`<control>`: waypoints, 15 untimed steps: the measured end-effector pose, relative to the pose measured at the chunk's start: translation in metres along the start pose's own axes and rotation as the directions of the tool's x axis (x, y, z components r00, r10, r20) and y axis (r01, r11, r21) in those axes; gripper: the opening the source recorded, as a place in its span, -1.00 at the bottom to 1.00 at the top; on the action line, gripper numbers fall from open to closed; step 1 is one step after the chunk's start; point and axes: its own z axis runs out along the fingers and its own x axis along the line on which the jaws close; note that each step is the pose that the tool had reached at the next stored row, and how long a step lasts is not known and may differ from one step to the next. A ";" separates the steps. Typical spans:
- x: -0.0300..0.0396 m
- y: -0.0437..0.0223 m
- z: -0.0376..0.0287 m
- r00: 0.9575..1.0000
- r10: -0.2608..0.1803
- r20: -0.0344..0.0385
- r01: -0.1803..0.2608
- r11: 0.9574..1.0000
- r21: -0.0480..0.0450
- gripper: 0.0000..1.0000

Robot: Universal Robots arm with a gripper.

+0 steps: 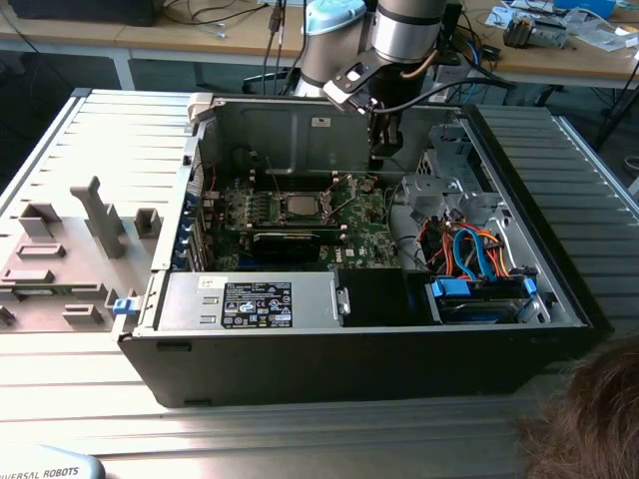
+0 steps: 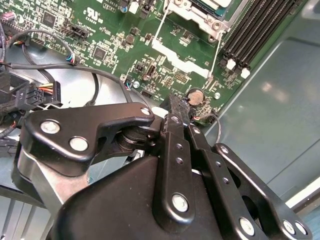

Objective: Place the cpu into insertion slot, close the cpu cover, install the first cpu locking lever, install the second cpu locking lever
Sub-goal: 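Close the cpu cover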

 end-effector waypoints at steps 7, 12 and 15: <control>0.0000 0.0039 0.0007 1.000 0.000 0.000 0.000 1.000 0.000 -0.79; 0.0000 0.0040 0.0031 1.000 0.000 0.000 0.000 1.000 0.000 -0.79; 0.0000 0.0040 0.0044 1.000 0.000 0.000 0.000 1.000 0.000 -0.79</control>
